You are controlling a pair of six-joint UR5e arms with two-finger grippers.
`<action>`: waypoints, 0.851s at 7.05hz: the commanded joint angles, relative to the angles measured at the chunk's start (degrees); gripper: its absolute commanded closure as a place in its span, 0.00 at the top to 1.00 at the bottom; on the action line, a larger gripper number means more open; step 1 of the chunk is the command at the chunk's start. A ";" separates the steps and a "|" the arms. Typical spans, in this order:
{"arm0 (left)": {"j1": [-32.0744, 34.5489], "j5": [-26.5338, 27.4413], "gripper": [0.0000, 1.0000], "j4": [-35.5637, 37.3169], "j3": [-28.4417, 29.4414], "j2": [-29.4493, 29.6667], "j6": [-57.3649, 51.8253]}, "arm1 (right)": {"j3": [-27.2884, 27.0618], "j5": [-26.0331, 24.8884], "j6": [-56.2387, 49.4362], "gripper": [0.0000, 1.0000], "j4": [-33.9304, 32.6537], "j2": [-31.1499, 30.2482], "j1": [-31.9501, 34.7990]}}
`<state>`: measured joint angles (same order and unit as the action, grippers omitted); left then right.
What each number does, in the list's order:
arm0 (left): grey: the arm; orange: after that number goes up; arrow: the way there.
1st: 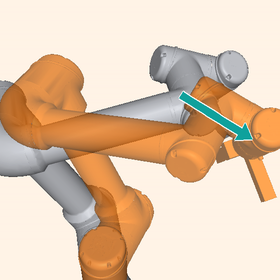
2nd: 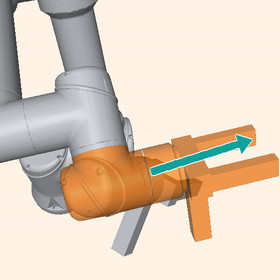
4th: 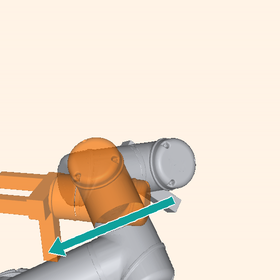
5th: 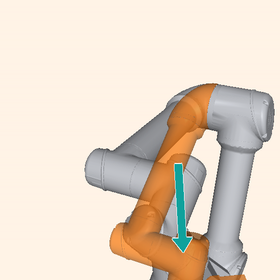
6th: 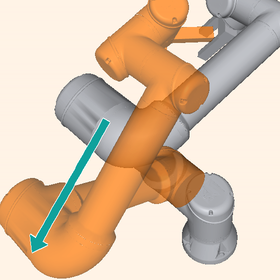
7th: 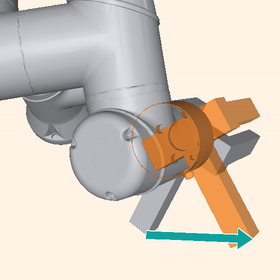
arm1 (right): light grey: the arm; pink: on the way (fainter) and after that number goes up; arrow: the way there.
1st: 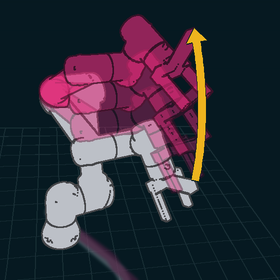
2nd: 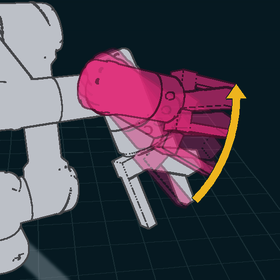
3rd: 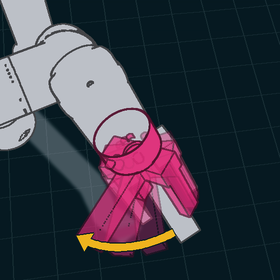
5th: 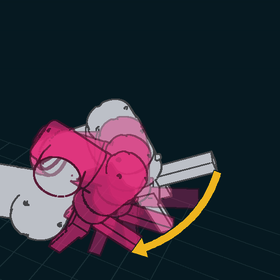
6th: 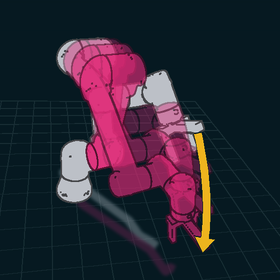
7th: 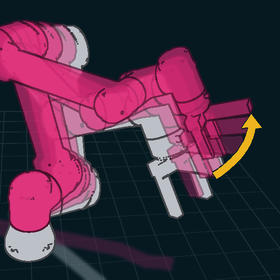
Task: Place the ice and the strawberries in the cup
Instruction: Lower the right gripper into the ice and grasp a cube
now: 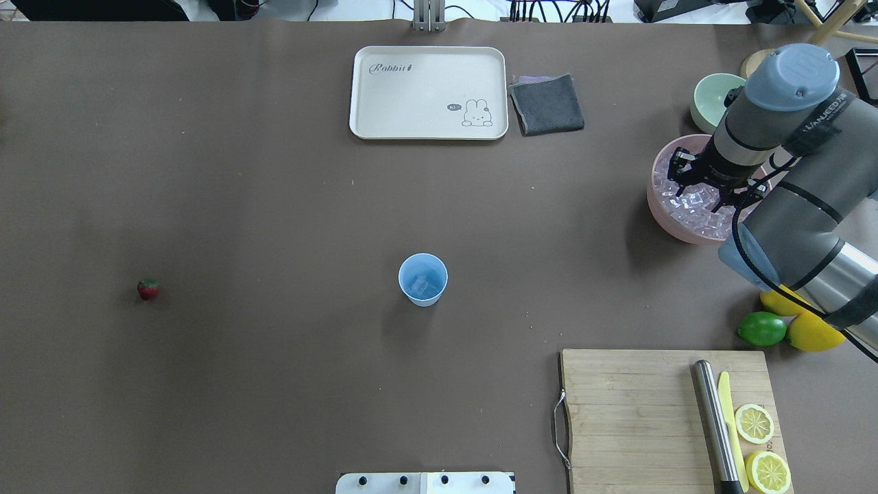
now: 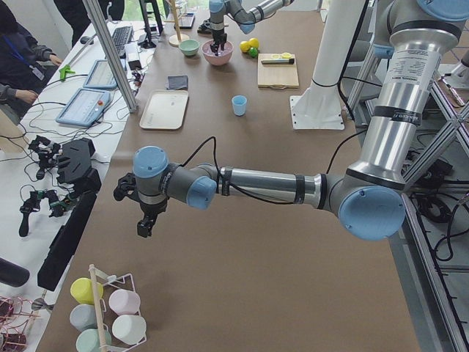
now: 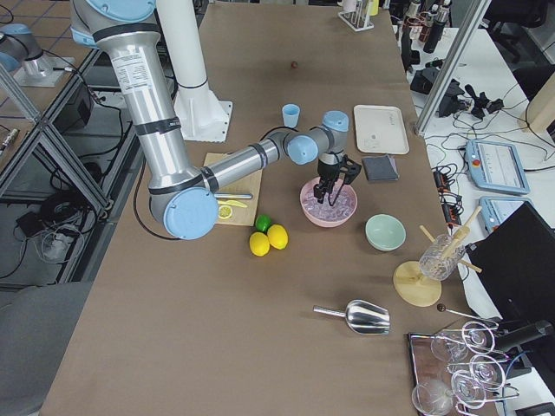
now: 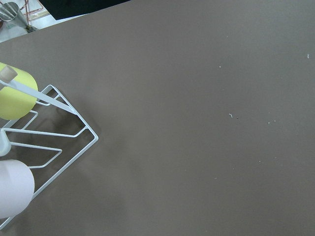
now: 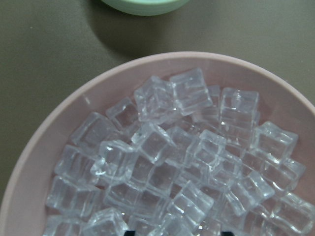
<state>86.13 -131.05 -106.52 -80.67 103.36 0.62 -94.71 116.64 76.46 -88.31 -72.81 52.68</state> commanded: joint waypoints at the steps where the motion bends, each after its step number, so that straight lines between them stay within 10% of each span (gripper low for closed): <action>1: 0.00 0.00 0.98 0.00 -0.01 0.00 0.00 | 0.93 -0.10 0.09 0.66 0.07 0.30 -0.12; 3: 0.00 0.00 0.98 0.00 -0.01 0.00 0.00 | 0.67 -0.01 0.09 0.49 -0.01 0.30 -0.12; 4: 0.00 0.00 0.98 0.00 -0.10 0.00 0.00 | 0.41 -0.01 0.00 0.10 -0.02 0.30 -0.03; 6: 0.00 0.00 0.98 0.00 -0.10 0.09 0.00 | -0.29 0.17 -0.26 0.00 -0.02 0.03 0.06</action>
<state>86.13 -131.05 -106.52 -80.76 103.41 0.61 -94.57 116.71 76.38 -88.33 -72.61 52.68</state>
